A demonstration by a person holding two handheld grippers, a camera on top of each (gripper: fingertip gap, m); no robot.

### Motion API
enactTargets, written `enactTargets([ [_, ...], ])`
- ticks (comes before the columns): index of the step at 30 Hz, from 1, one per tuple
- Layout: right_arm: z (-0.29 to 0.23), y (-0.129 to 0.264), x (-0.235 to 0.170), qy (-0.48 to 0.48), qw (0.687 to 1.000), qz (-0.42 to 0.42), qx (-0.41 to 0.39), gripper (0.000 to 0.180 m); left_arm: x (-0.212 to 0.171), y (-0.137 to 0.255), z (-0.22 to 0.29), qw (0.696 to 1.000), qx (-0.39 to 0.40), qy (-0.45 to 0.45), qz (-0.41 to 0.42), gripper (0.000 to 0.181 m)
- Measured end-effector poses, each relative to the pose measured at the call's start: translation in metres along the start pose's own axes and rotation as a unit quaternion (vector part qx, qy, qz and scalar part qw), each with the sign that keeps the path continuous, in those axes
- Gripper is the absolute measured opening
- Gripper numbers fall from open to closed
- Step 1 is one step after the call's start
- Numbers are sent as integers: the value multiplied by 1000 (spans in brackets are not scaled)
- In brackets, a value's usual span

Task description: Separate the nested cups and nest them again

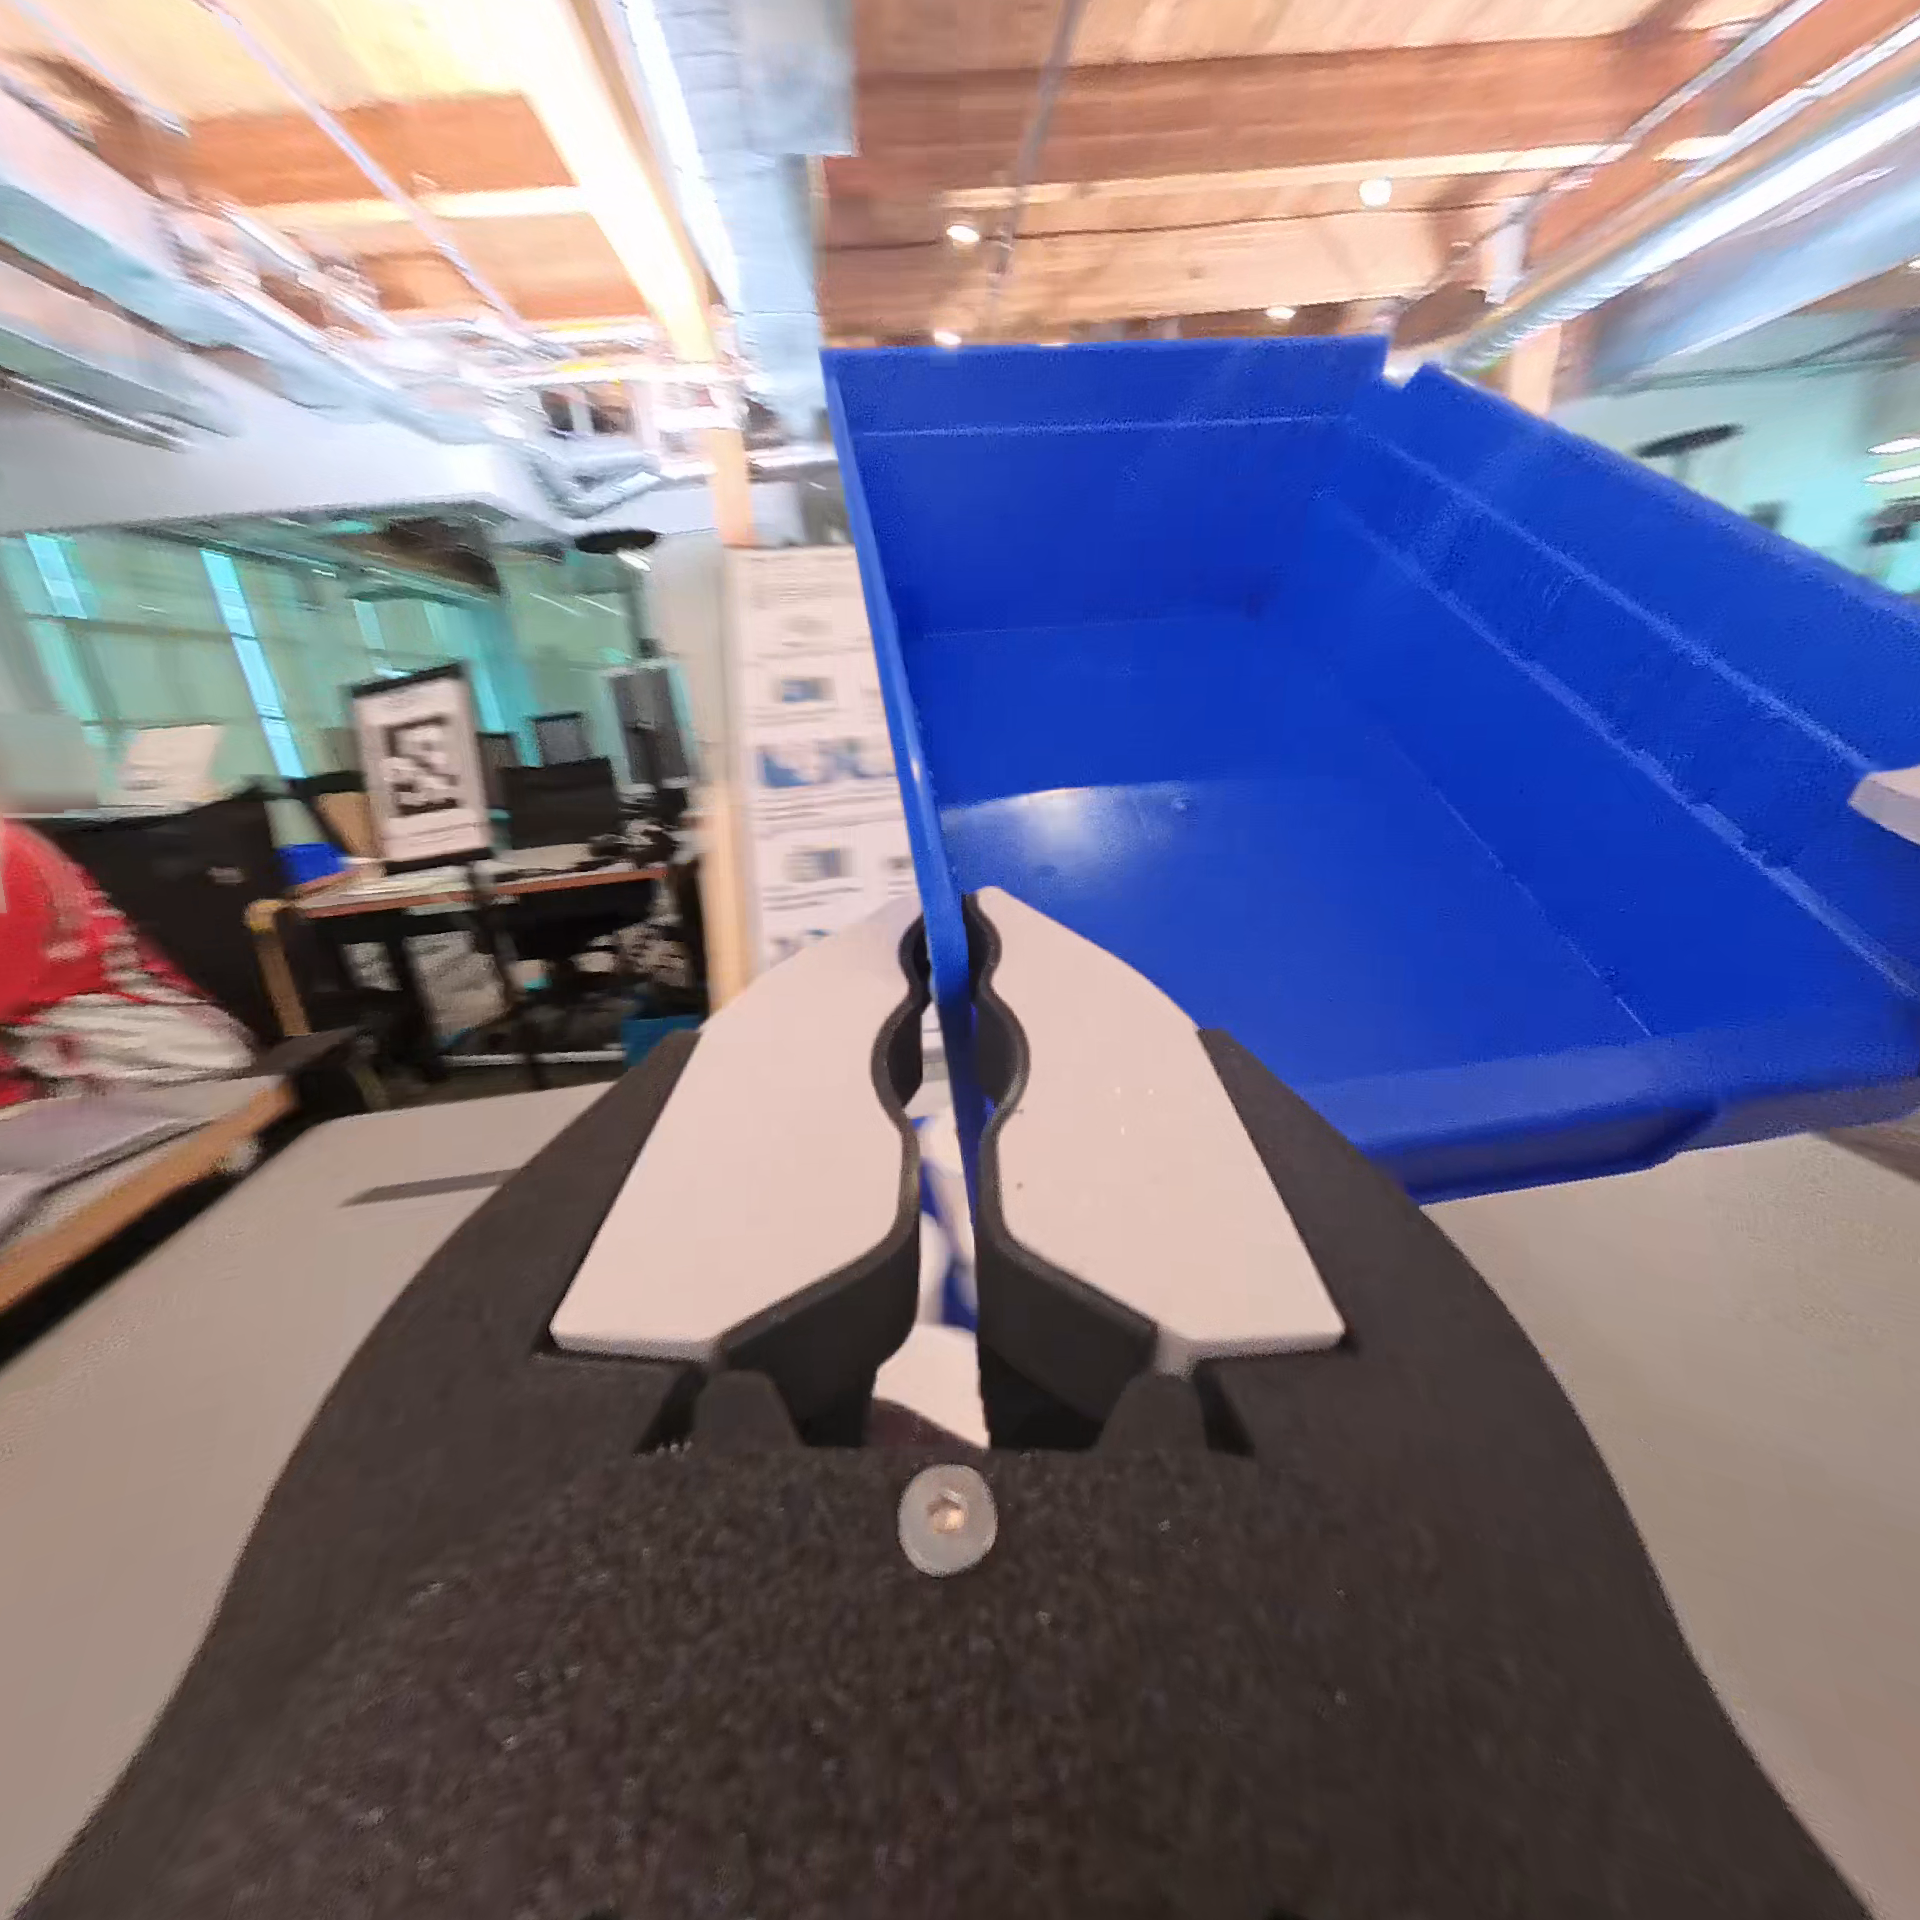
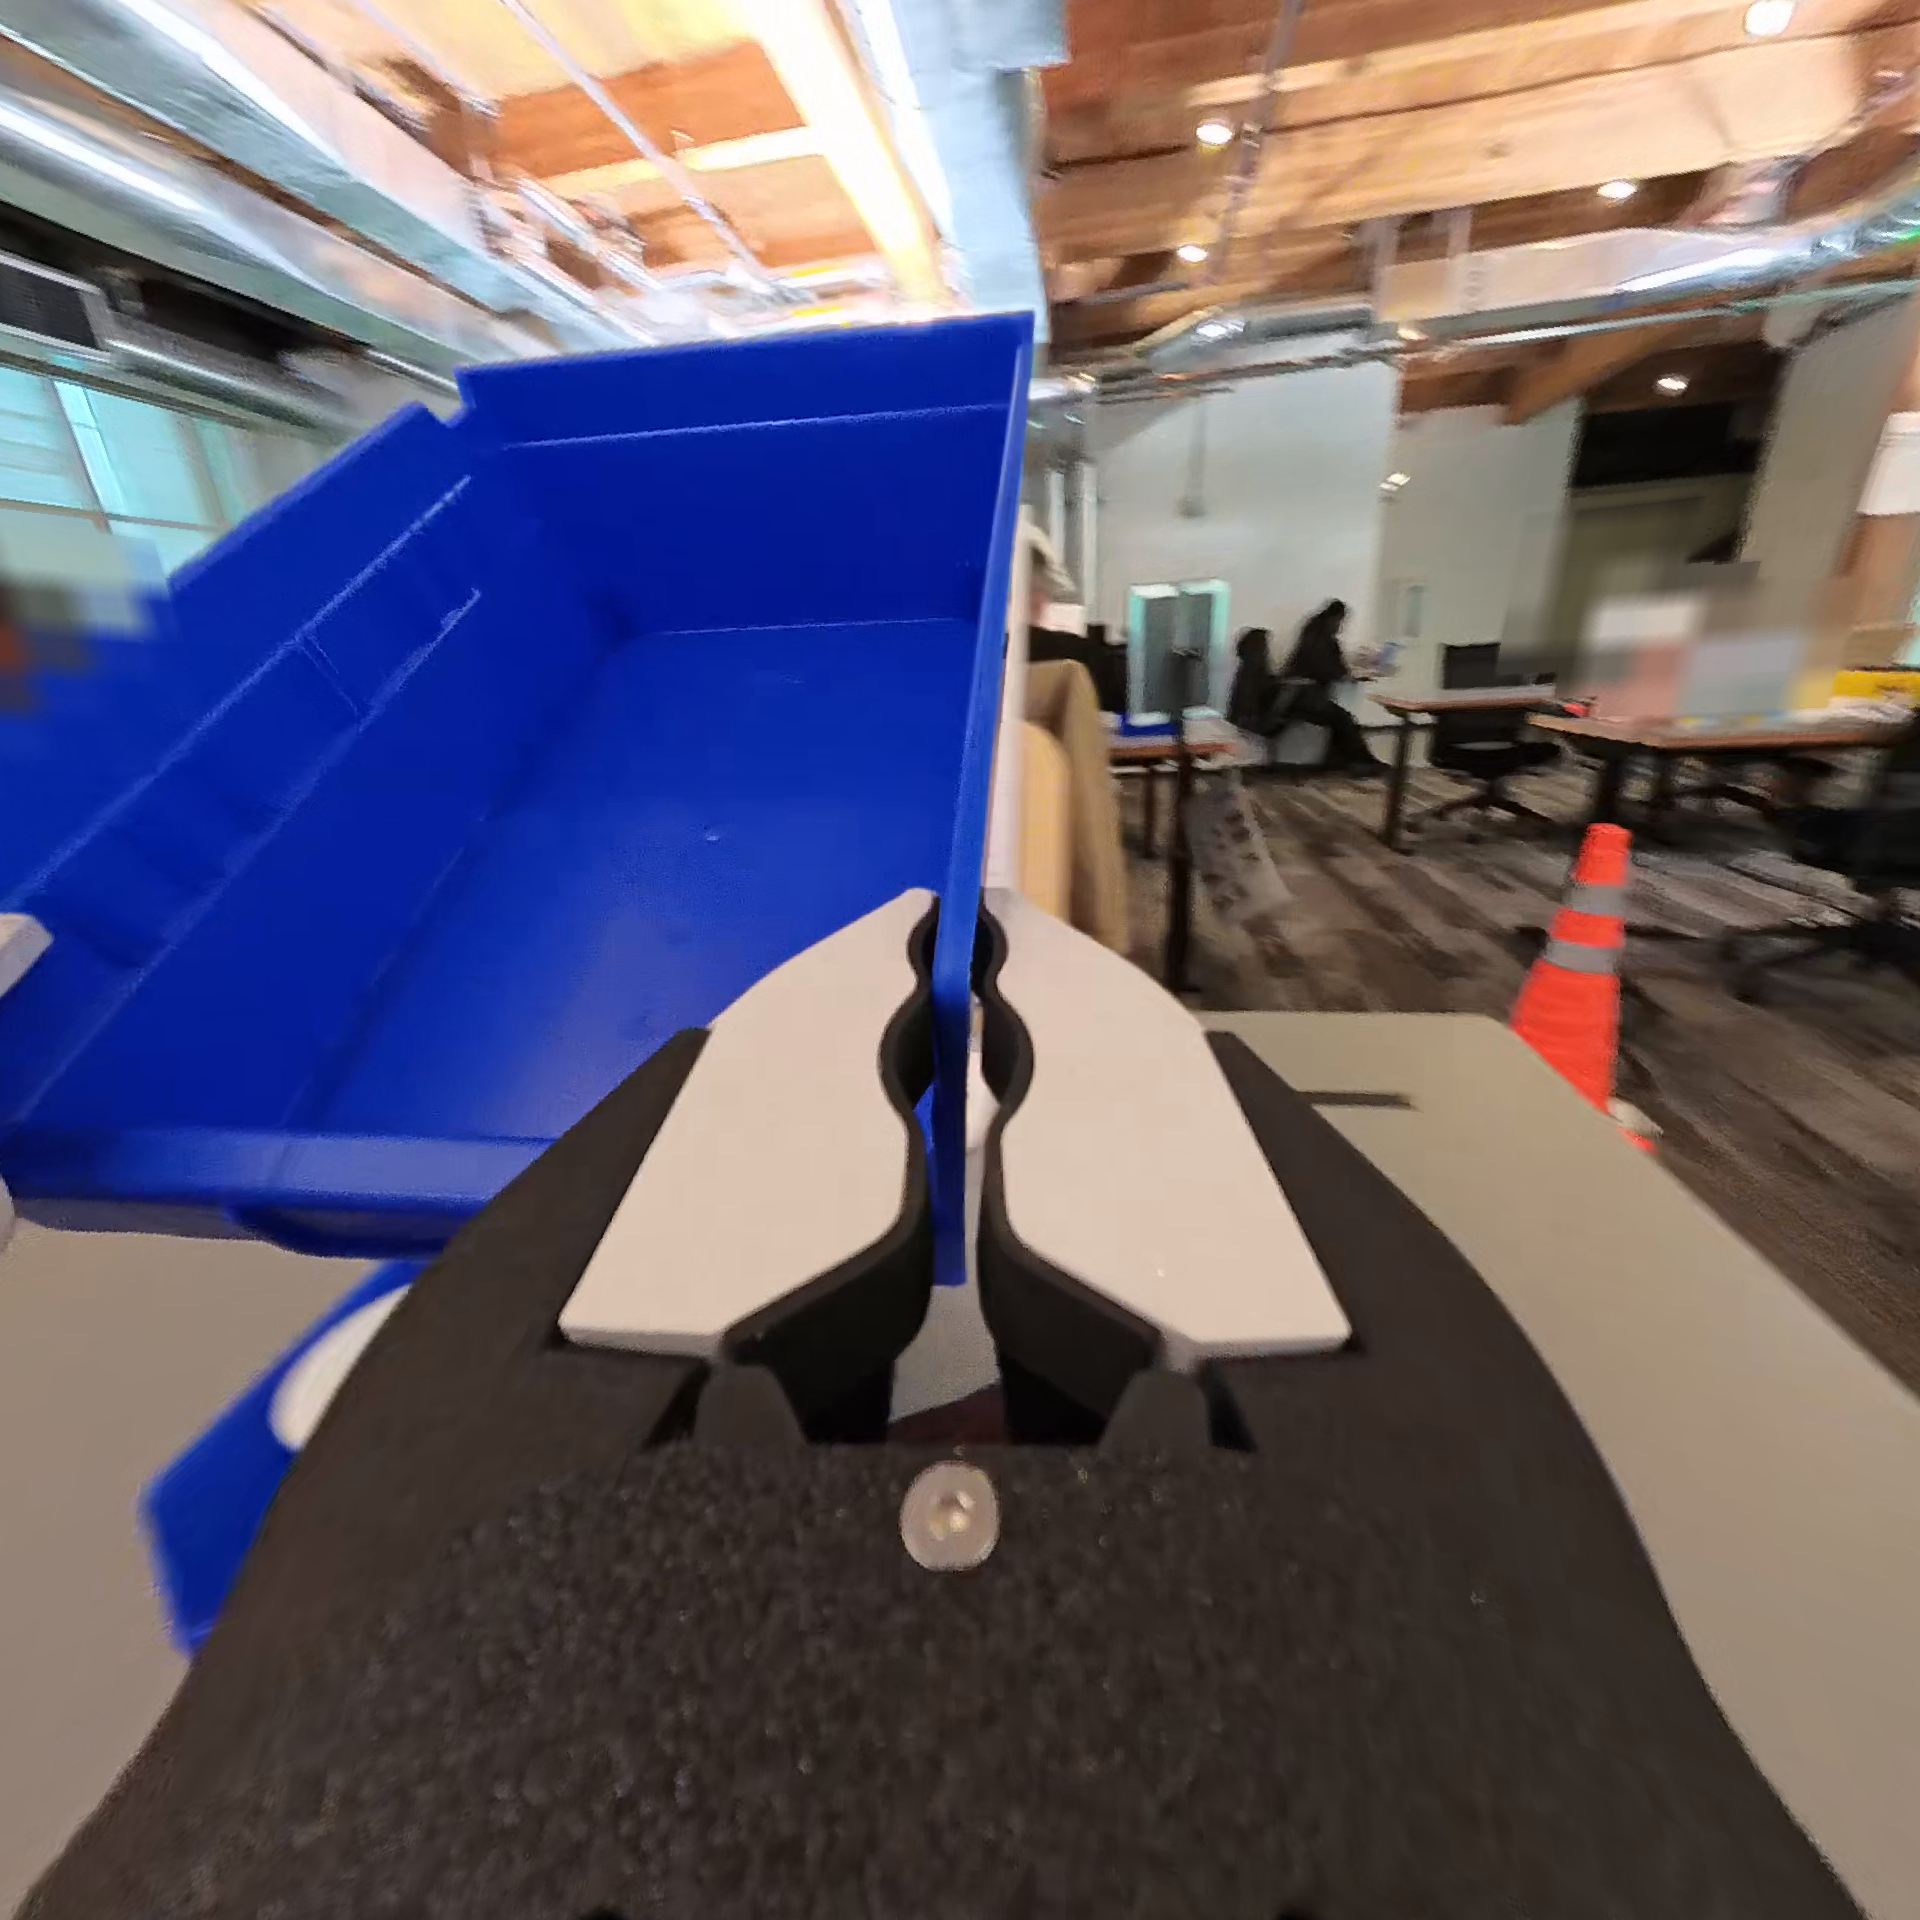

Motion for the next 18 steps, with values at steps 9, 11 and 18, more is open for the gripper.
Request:
enactTargets([
  [9,225,38,-85,1,983,-163,-90,4,-99,-60,220,979,-129,89,-128,4],
  [11,250,35,-112,-17,978,-191,-77,4,-125,-62,244,974,-128,93,-160,5],
  [18,281,17,-169,-27,961,-270,-54,4,-184,-64,265,955,-138,99,-243,9],
])
Point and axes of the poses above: each gripper's, where its closed fingertips meet, y back along the fingers, x out of its top, z = x × y across the jaws, the point moved 8 cm from there along y, back along the fingers, and after that the axes turned 5 degrees about z, right-handed, at the moved point
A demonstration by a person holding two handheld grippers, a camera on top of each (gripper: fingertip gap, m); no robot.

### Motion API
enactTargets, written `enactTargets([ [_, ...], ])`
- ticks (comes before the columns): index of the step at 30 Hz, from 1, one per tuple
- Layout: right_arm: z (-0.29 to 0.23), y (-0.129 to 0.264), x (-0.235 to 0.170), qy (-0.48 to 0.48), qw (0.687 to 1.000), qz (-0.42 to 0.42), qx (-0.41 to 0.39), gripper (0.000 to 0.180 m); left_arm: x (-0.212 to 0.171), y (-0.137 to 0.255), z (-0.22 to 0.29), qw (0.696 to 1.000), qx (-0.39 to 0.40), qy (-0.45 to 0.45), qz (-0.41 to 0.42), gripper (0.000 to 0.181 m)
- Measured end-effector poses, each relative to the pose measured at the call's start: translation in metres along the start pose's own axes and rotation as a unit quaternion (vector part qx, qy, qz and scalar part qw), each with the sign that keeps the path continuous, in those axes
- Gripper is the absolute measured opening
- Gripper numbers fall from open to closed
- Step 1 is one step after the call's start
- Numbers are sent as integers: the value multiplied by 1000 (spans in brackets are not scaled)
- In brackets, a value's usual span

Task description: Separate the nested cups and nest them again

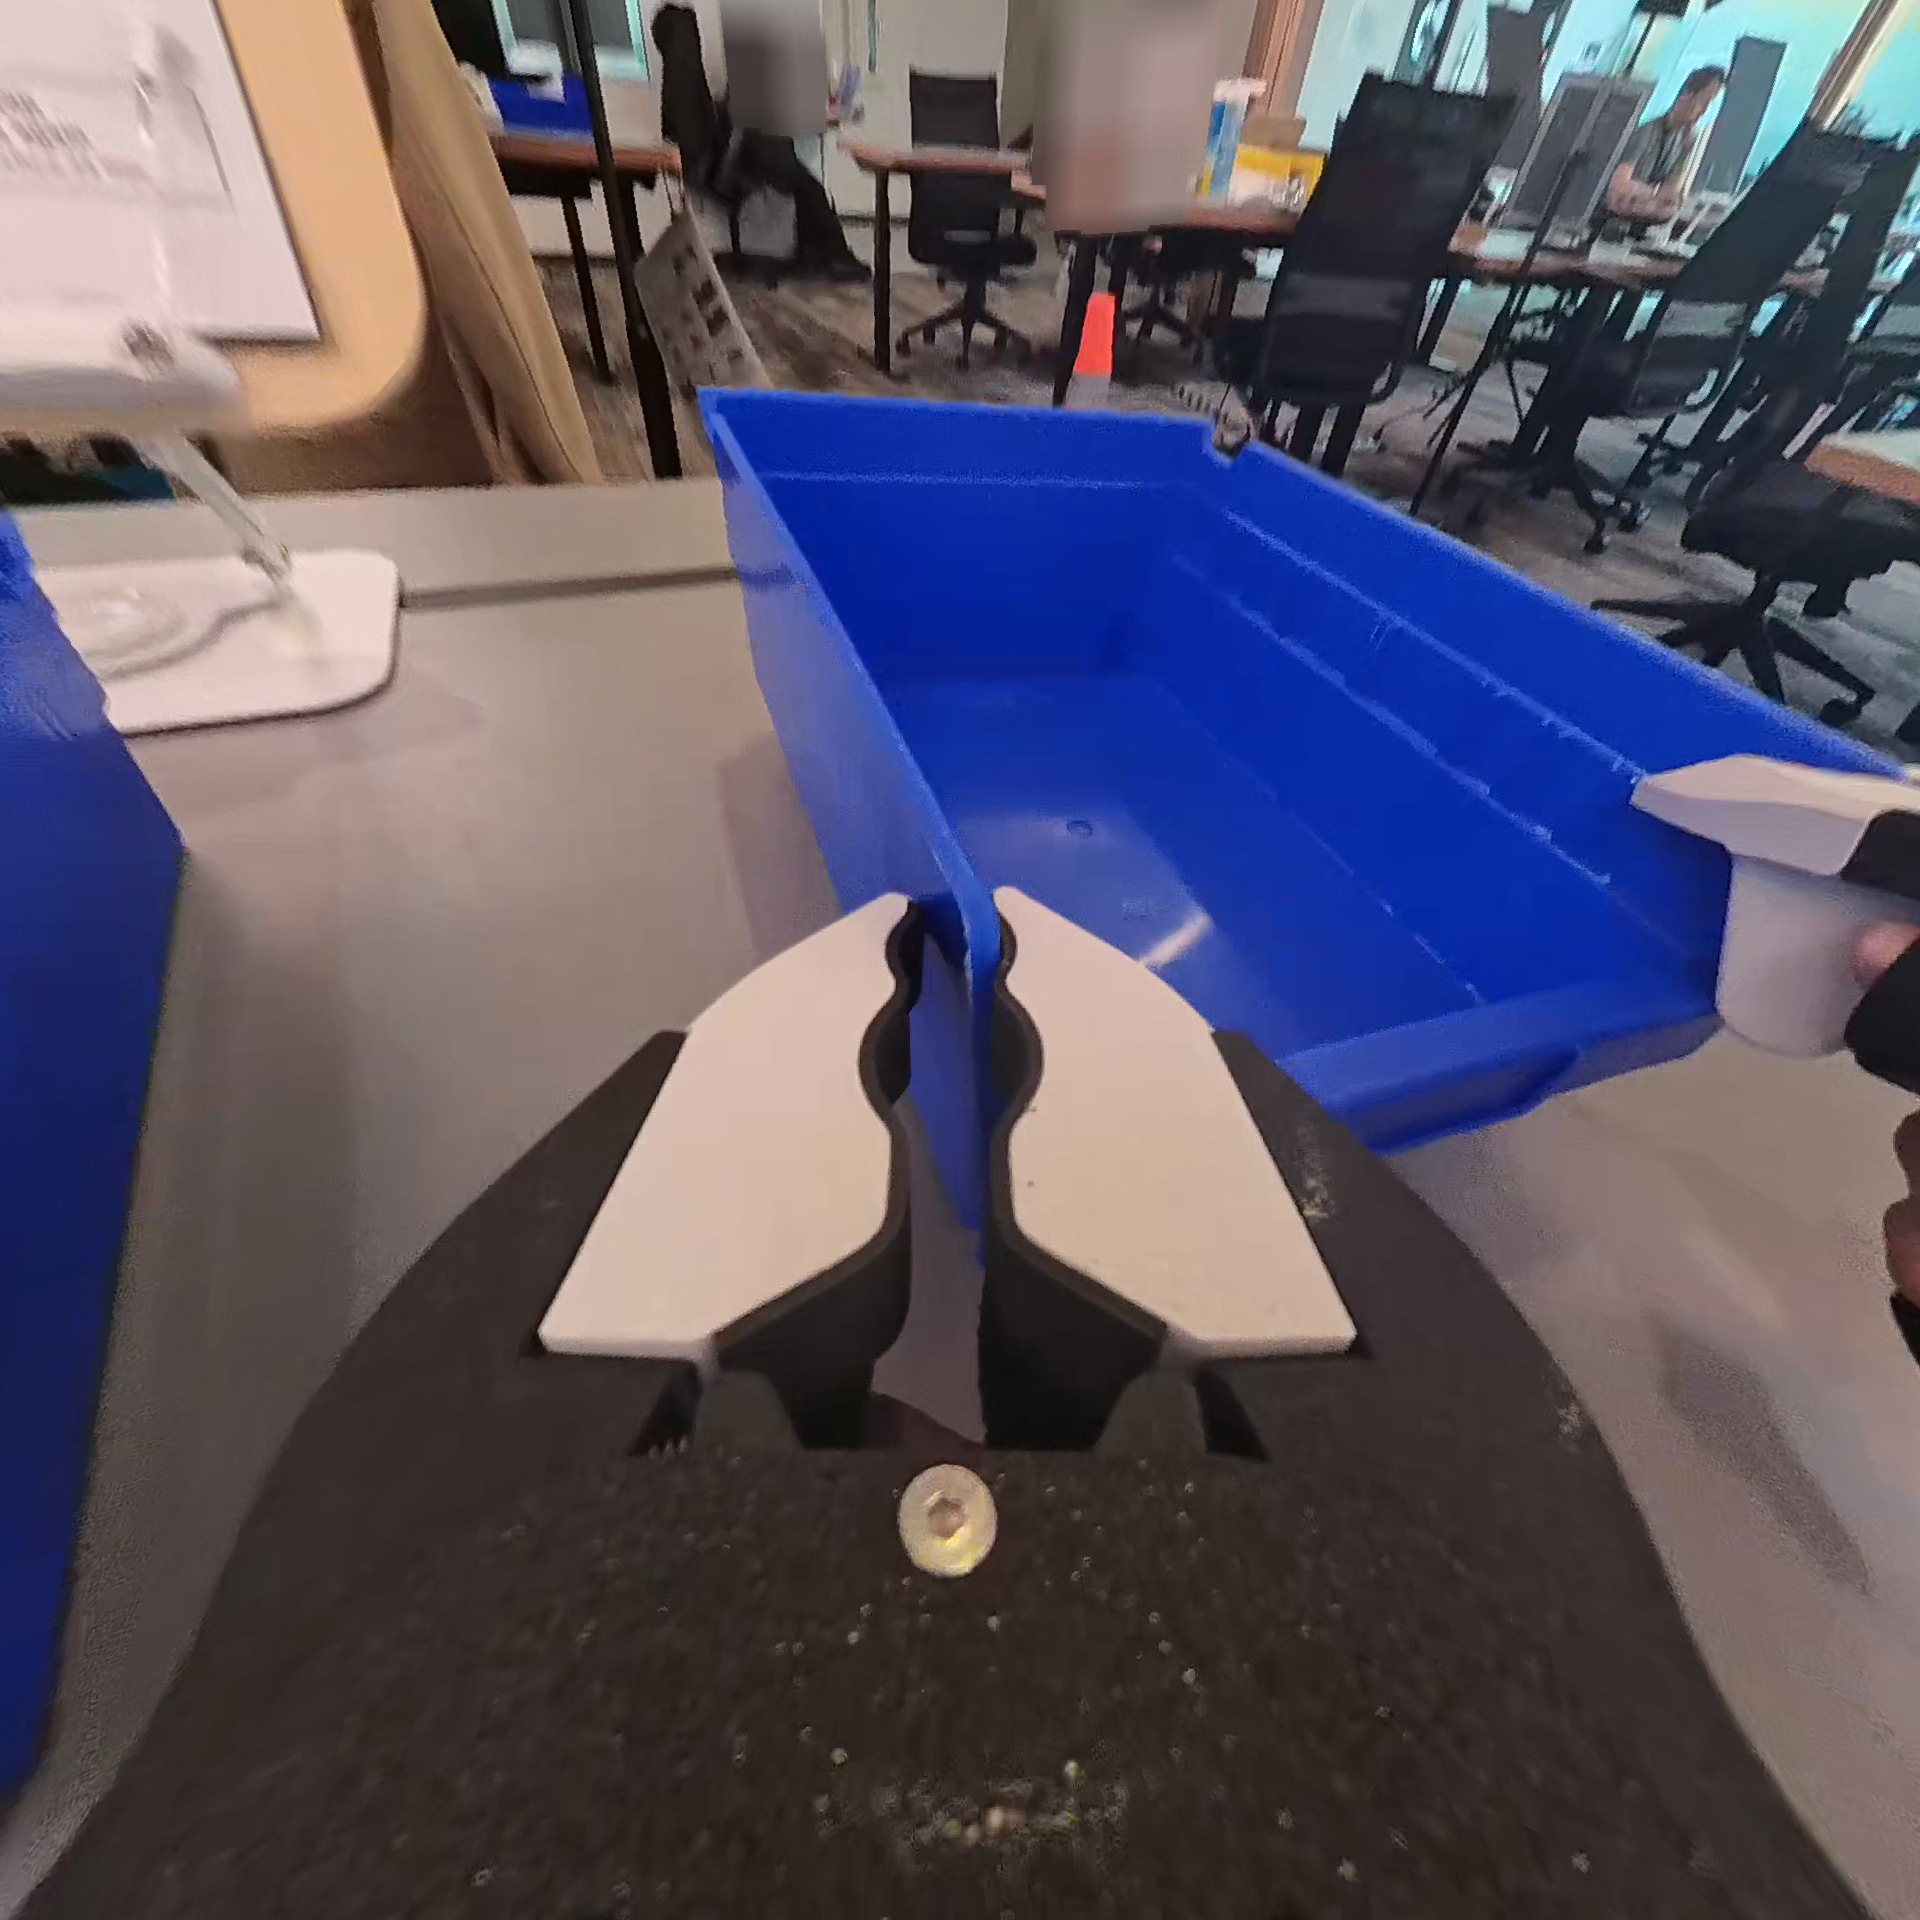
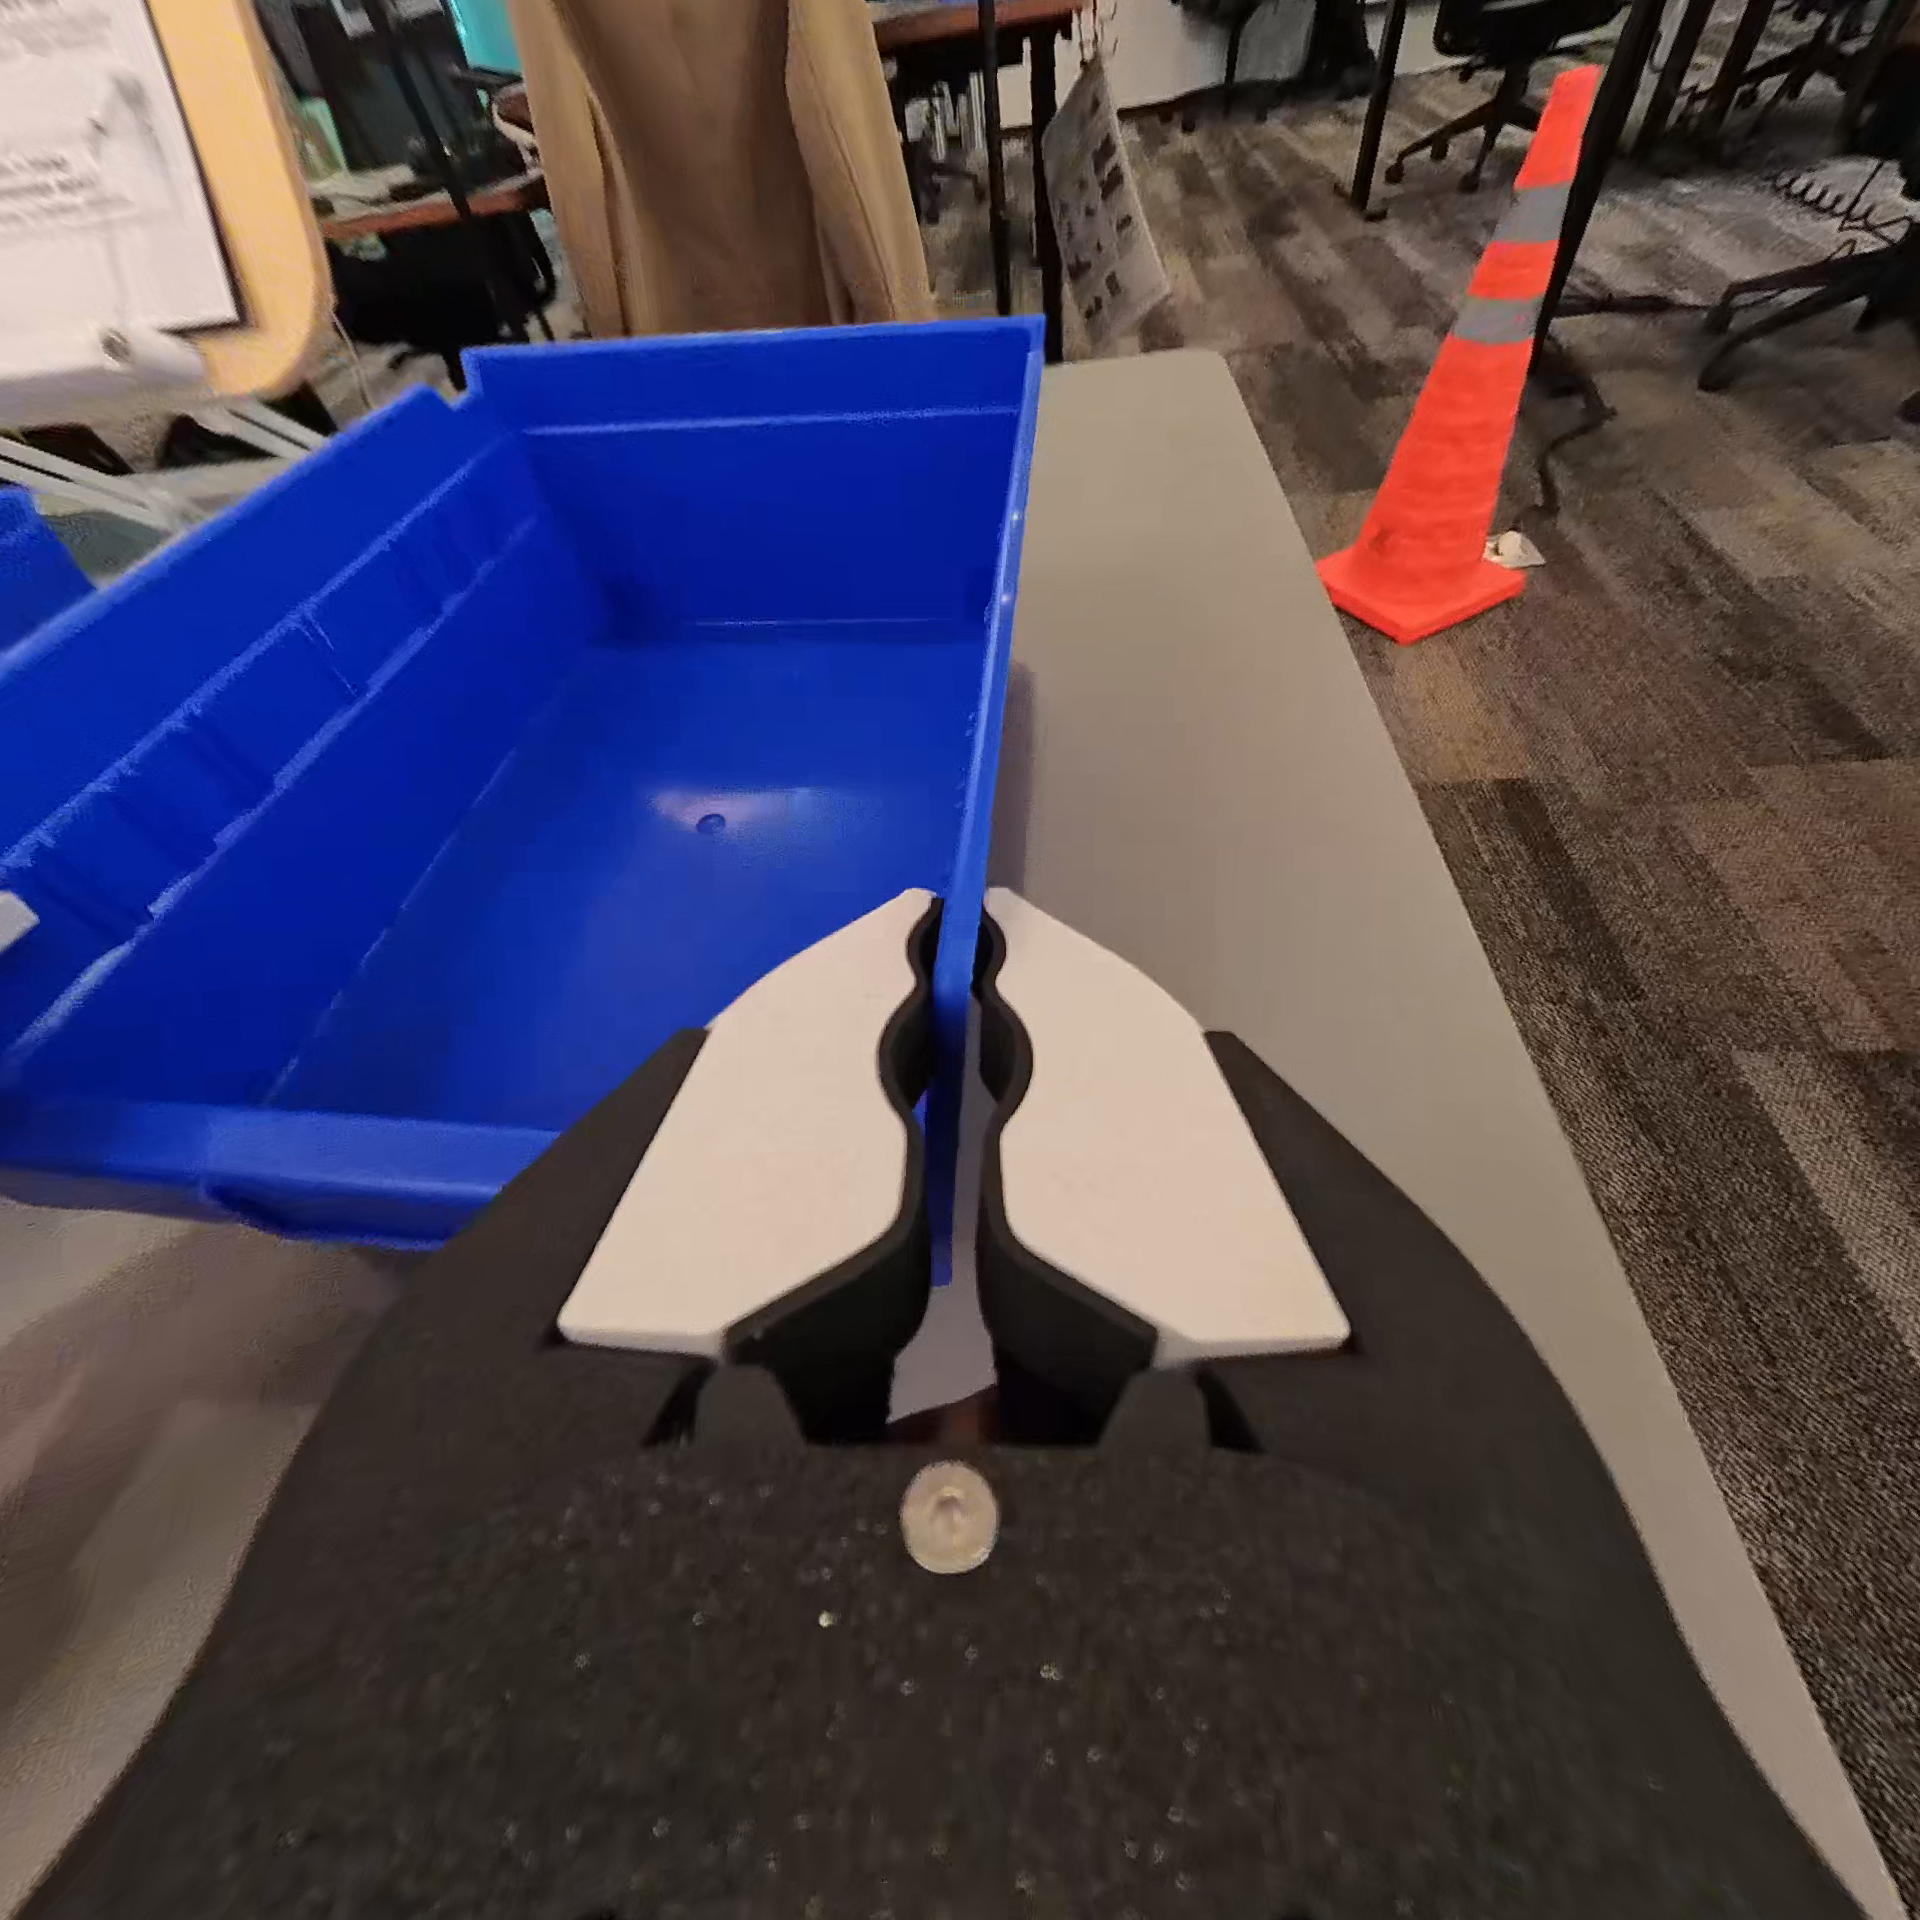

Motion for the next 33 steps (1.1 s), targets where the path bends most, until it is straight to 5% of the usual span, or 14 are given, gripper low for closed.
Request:
enactTargets([
  [5,14,-10,-9,1,1000,0,-13,4,-23,-5,9,999,-34,-10,-40,16],
  [9,11,-8,-9,10,1000,-1,-27,5,-29,3,11,993,-80,-26,-89,60],
  [12,1,20,4,67,992,20,-106,27,-25,35,-14,989,-82,-69,-103,63],
  [15,-51,71,35,131,974,130,-130,28,-11,92,-57,987,-93,-87,-95,64],
  [18,-140,87,38,107,975,192,0,17,4,158,-118,993,-63,-77,-55,61],
  [20,-209,74,16,64,977,155,128,10,9,192,-170,997,3,-75,-28,56],
  [22,-270,54,-17,53,975,77,204,33,8,214,-225,995,71,-65,-10,53],
  [27,-339,20,-49,93,985,26,145,38,-12,199,-311,991,118,12,-65,63],
  [30,-345,-3,-48,94,992,2,79,33,-19,175,-320,991,103,46,-79,44],
  [33,-348,-20,-50,49,994,-31,94,26,-20,159,-318,991,102,27,-86,39],
])
Point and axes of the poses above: each gripper's, where its closed fingertips meet, y back along the fingers, x out of its top, z = x × y across the jaws, the point moved 8 cm from there along y, back along the fingers, and after that the axes turned 5 degrees about z, right-handed, at the moved point
